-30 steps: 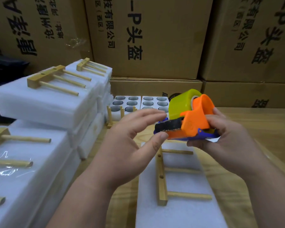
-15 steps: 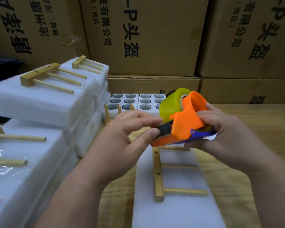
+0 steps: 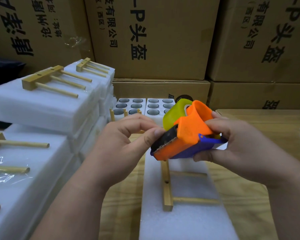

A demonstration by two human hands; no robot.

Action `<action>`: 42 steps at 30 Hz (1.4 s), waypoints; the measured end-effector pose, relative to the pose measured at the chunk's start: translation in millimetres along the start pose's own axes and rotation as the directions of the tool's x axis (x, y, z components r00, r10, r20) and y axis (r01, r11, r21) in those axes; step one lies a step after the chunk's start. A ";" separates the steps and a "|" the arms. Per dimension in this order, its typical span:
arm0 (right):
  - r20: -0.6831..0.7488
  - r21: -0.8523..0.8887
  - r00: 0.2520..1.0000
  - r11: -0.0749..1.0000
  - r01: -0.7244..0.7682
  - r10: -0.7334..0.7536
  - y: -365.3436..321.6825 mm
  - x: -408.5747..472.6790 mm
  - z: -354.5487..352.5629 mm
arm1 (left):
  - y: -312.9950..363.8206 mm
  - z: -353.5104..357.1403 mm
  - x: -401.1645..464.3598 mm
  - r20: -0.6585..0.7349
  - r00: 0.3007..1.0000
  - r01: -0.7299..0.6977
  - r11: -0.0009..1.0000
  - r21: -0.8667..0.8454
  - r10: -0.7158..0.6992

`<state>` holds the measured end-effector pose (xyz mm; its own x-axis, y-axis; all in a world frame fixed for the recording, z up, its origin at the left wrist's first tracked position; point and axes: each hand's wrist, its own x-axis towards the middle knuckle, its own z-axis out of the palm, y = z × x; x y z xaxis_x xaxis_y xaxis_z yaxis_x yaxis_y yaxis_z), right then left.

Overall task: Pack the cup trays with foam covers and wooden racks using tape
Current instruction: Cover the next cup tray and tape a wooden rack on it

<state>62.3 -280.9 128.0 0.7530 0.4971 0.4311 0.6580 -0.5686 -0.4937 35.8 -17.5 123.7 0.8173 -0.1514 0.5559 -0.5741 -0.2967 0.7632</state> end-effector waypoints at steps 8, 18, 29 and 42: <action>0.027 -0.005 0.999 1.000 -0.027 0.027 -12.2 -1.1 -2.6 | 4.3 6.0 1.2 -0.048 0.990 0.120 0.977 -0.177 -0.131; 0.056 0.097 0.996 0.992 -0.078 0.073 -25.0 -1.9 1.7 | 4.0 7.4 2.3 -0.187 0.970 0.132 0.984 -0.118 -0.153; -0.304 0.046 0.952 0.999 -0.022 0.035 -31.6 2.3 12.4 | 10.3 14.0 4.2 -0.103 0.950 0.259 0.928 -0.267 -0.295; -0.292 0.148 0.954 0.989 -0.027 0.069 -20.3 -4.1 3.4 | 10.9 5.5 4.6 -0.305 0.923 0.177 0.963 -0.205 -0.235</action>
<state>45.9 -269.2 133.7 0.7641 0.2434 0.5974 0.6304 -0.4781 -0.6116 33.5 -26.6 132.7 0.8739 0.2179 0.4346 -0.4181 -0.1194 0.9005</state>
